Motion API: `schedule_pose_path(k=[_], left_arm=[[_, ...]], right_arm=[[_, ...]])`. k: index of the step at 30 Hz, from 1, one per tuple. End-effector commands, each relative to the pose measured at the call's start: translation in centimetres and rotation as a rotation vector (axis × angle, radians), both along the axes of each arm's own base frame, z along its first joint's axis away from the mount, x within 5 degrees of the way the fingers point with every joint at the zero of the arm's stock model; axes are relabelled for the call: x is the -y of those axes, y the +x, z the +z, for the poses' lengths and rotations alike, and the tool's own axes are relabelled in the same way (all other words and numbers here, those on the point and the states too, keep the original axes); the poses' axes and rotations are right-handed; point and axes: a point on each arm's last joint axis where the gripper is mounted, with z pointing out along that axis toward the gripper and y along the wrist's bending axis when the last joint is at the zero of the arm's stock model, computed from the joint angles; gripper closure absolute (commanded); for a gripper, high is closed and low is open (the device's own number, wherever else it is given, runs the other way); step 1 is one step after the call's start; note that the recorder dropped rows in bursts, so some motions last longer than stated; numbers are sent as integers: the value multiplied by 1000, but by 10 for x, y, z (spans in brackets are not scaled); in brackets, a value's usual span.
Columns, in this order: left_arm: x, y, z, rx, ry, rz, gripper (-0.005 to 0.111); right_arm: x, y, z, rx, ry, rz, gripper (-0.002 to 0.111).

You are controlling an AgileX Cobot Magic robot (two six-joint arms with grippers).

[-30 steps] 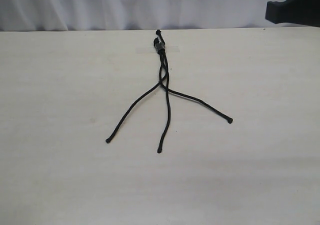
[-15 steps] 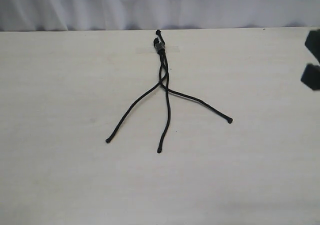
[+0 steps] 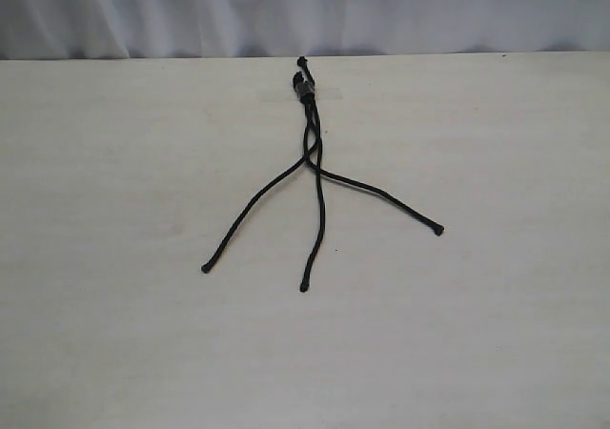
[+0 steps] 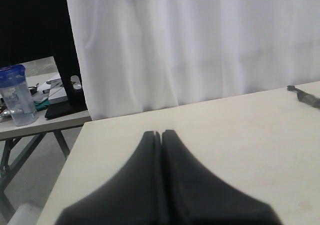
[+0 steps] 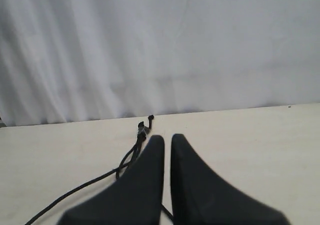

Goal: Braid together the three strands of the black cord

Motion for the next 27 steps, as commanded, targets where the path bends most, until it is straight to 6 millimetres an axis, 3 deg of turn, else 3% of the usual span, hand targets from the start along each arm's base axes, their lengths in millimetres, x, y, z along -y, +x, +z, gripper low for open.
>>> schedule_pose_path(k=[1, 10, 19, 27], left_arm=[[0, 0, 0, 7, -10, 1, 107], [0, 0, 0, 7, -10, 1, 107], [0, 0, 0, 7, -8, 1, 107], [0, 0, 0, 7, -8, 1, 107]], right_arm=[[0, -7, -1, 24, -32, 17, 104], [1, -11, 0, 47, -26, 16, 104], [12, -19, -6, 7, -42, -144, 104], [12, -21, -11, -35, -56, -147, 104]])
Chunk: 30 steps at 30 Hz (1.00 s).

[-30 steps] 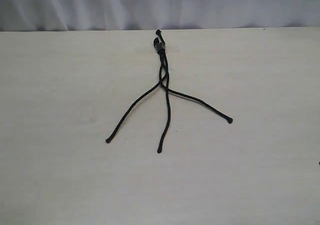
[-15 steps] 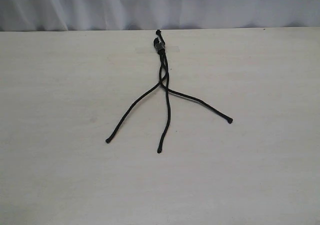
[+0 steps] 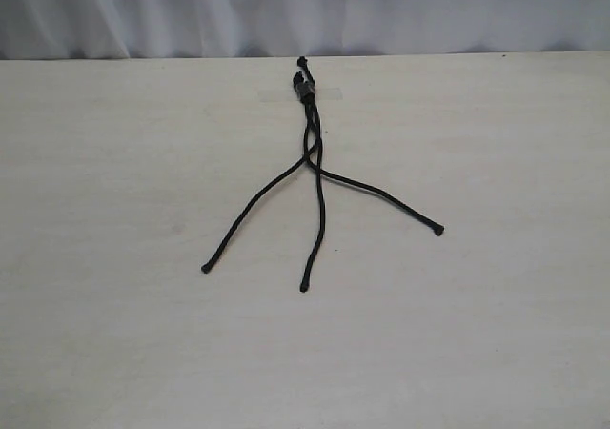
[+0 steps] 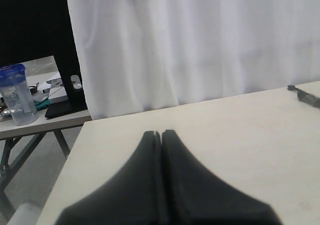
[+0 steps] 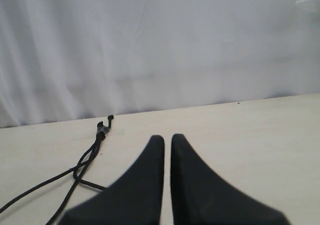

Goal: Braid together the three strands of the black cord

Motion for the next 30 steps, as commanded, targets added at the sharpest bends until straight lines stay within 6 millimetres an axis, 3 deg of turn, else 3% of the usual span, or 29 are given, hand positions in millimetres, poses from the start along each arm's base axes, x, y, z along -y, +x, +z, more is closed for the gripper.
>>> schedule_pose_path(k=[1, 11, 30], left_arm=[[0, 0, 0, 7, -8, 1, 107], [0, 0, 0, 7, -8, 1, 107], [0, 0, 0, 7, -8, 1, 107]], right_arm=[[0, -1, -5, -43, -18, 1, 104], [1, -1, -9, -84, -102, -5, 104], [2, -1, -11, -103, -103, -11, 104]])
